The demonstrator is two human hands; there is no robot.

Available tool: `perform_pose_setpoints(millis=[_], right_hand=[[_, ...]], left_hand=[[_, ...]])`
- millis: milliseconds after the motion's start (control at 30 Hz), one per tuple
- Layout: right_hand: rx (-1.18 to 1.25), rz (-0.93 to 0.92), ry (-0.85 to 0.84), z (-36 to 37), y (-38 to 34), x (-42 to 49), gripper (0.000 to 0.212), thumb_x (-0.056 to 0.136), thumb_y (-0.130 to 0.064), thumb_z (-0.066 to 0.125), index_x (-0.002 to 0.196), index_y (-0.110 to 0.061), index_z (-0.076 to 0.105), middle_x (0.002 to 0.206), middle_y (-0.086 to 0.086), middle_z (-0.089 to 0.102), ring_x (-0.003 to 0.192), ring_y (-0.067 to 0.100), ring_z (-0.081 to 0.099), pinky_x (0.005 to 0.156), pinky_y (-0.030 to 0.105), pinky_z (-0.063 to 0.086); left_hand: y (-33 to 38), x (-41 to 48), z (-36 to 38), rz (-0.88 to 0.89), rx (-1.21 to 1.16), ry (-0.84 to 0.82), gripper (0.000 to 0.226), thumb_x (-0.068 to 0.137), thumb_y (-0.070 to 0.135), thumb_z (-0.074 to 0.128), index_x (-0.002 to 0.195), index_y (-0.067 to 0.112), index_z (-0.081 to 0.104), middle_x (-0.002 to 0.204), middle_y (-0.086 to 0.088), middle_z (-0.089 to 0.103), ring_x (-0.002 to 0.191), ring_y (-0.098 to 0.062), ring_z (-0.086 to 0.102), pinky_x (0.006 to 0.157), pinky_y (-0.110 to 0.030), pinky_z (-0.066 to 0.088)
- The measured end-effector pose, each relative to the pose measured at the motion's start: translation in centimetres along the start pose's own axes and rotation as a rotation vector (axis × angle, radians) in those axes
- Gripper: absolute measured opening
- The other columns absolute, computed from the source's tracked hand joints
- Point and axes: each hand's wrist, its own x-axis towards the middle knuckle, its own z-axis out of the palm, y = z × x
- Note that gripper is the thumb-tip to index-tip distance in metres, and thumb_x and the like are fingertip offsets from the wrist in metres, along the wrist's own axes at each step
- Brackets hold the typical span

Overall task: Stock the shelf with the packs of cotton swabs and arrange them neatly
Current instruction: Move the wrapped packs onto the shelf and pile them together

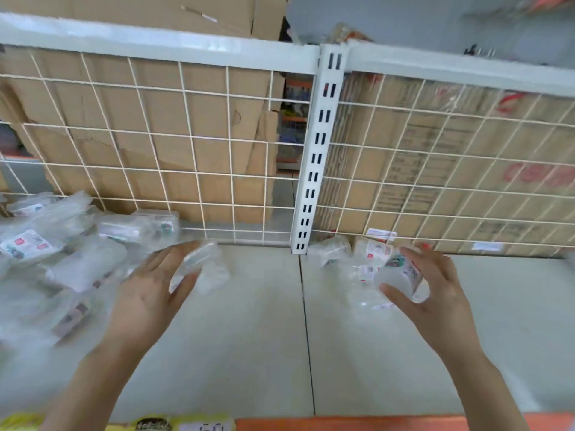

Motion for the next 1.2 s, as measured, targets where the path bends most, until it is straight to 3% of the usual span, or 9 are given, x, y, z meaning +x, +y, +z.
perform_pose_setpoints(millis=[100, 267, 433, 533, 633, 733, 867, 933, 1200], right_hand=[[-0.054, 0.046, 0.003, -2.4, 2.4, -1.8, 0.063, 0.064, -0.022, 0.085, 0.122, -0.022, 0.059, 0.125, 0.006, 0.048, 0.11, 0.024, 0.054, 0.08, 0.03, 0.043], [-0.096, 0.088, -0.06, -4.0, 6.6, -4.3, 0.064, 0.062, -0.025, 0.086, 0.121, -0.02, 0.06, 0.123, 0.008, 0.05, 0.105, 0.029, 0.057, 0.077, 0.034, 0.051], [-0.094, 0.103, -0.231, -2.3, 8.8, -5.7, 0.068, 0.067, -0.03, 0.083, 0.128, -0.023, 0.054, 0.131, 0.003, 0.045, 0.115, 0.022, 0.051, 0.081, 0.031, 0.048], [-0.063, 0.068, -0.272, -1.0, 8.2, -5.0, 0.068, 0.066, -0.026, 0.083, 0.128, -0.019, 0.054, 0.133, 0.005, 0.044, 0.116, 0.025, 0.05, 0.08, 0.03, 0.046], [-0.072, -0.01, -0.292, 0.6, 7.6, -4.8, 0.069, 0.062, -0.025, 0.083, 0.125, -0.017, 0.056, 0.131, 0.011, 0.046, 0.113, 0.033, 0.051, 0.074, 0.033, 0.05], [-0.07, -0.037, -0.325, 0.7, 7.8, -4.4, 0.074, 0.067, -0.032, 0.08, 0.133, -0.02, 0.049, 0.14, 0.011, 0.038, 0.123, 0.032, 0.043, 0.092, 0.041, 0.048], [-0.035, -0.015, -0.401, -1.5, 8.5, -4.3, 0.083, 0.072, -0.068, 0.051, 0.144, -0.031, 0.031, 0.153, -0.001, 0.018, 0.137, 0.018, 0.023, 0.108, 0.033, 0.028], [-0.011, -0.011, -0.36, -3.4, 9.4, -4.3, 0.081, 0.071, -0.07, 0.039, 0.141, -0.031, 0.037, 0.153, 0.0, 0.022, 0.136, 0.019, 0.026, 0.107, 0.034, 0.031], [-0.124, 0.054, -0.214, -12.0, 17.0, -5.4, 0.064, 0.079, -0.057, 0.045, 0.13, -0.018, 0.053, 0.137, 0.011, 0.048, 0.122, 0.032, 0.049, 0.094, 0.045, 0.044]], left_hand=[[2.2, -0.7, 1.7, 0.056, -0.055, -0.02, 0.033, 0.086, 0.031, 0.057, 0.118, 0.022, 0.059, 0.104, -0.002, 0.068, 0.089, -0.013, 0.054, 0.064, -0.03, 0.046], [7.0, -1.3, 3.5, 0.086, -0.074, -0.043, 0.038, 0.087, 0.039, 0.043, 0.118, 0.023, 0.059, 0.105, 0.002, 0.067, 0.095, -0.009, 0.052, 0.06, -0.03, 0.049], [10.2, -1.9, 4.1, 0.071, -0.084, -0.044, 0.038, 0.086, 0.036, 0.046, 0.116, 0.018, 0.061, 0.103, 0.0, 0.068, 0.093, -0.009, 0.051, 0.063, -0.029, 0.048], [11.2, -2.5, 4.3, -0.002, -0.095, -0.031, 0.031, 0.086, 0.022, 0.064, 0.117, 0.017, 0.062, 0.102, -0.004, 0.068, 0.092, -0.012, 0.051, 0.064, -0.035, 0.05], [12.2, -2.9, 4.1, -0.059, -0.085, -0.026, 0.04, 0.079, 0.006, 0.072, 0.117, 0.016, 0.063, 0.1, -0.007, 0.067, 0.073, -0.014, 0.054, 0.062, -0.036, 0.049], [13.2, -3.2, 4.1, -0.055, -0.077, -0.012, 0.042, 0.078, 0.004, 0.073, 0.116, 0.018, 0.062, 0.101, -0.006, 0.067, 0.069, -0.023, 0.059, 0.059, -0.036, 0.05], [15.2, -3.5, 4.8, -0.064, -0.075, 0.004, 0.041, 0.078, 0.004, 0.073, 0.115, 0.017, 0.062, 0.1, -0.005, 0.068, 0.087, -0.012, 0.051, 0.062, -0.037, 0.049], [16.5, -3.9, 5.6, -0.079, -0.084, 0.002, 0.042, 0.077, 0.003, 0.073, 0.115, 0.017, 0.063, 0.101, -0.005, 0.067, 0.088, -0.011, 0.05, 0.062, -0.037, 0.049], [22.2, -4.7, 9.5, -0.028, -0.126, -0.024, 0.043, 0.078, 0.004, 0.073, 0.117, 0.018, 0.062, 0.103, -0.004, 0.067, 0.089, -0.012, 0.05, 0.065, -0.035, 0.048]])
